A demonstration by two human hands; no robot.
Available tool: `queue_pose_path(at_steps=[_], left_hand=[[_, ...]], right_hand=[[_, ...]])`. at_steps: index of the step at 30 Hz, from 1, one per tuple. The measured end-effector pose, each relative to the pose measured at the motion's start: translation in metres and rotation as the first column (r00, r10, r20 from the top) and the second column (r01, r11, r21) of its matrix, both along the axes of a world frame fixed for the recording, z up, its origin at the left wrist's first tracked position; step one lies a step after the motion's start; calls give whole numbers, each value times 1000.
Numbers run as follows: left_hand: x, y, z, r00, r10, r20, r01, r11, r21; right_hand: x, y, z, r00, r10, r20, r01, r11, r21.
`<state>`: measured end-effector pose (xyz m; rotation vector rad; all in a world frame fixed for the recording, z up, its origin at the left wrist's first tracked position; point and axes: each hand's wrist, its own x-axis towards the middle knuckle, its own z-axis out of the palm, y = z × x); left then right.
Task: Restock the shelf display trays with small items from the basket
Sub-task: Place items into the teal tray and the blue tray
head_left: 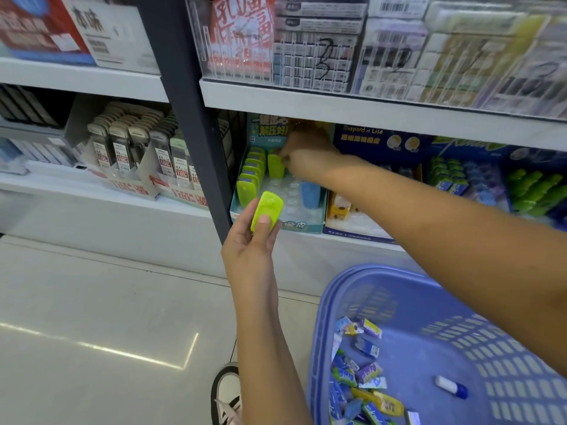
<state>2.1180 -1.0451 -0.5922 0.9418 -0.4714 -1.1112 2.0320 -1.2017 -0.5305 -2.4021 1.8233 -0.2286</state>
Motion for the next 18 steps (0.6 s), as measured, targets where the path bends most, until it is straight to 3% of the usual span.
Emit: queue_pose_path(at_steps=[2, 4, 6, 7, 10, 12, 13, 15, 17, 18], left_hand=[[-2, -1, 2, 999, 18, 34, -17, 1000, -8], [-4, -2, 4, 998, 39, 45, -38, 999, -22], [-7, -4, 7, 998, 49, 40, -47, 997, -53], [-8, -5, 9, 998, 53, 36, -50, 996, -71], [-11, -9, 14, 995, 66, 76, -58, 993, -106], [-11, -14, 13, 953, 74, 292, -56, 996, -70], [-10, -17, 11, 871, 59, 489, -52, 998, -27], [-10, -19, 2, 526, -64, 848, -24, 996, 90], [-14, -18, -6, 203, -199, 959, 8, 979, 201], [-16, -17, -9, 112, -230, 967, 11, 973, 230]], right_hand=[[-7, 17, 9, 996, 76, 51, -76, 997, 2], [-14, 43, 12, 943, 138, 302, -151, 988, 19], [-19, 72, 13, 757, 135, 639, -297, 943, 152], [-21, 82, 12, 682, 125, 721, -363, 913, 185], [-25, 89, 10, 604, 69, 794, -350, 918, 187], [-28, 79, 8, 566, -1, 824, -227, 961, 156], [-29, 72, 8, 569, -30, 822, -146, 980, 137], [-30, 56, 8, 662, -23, 749, -25, 998, 53], [-26, 40, 6, 806, 32, 592, -22, 999, -24], [-21, 33, 4, 862, 46, 504, -34, 999, -32]])
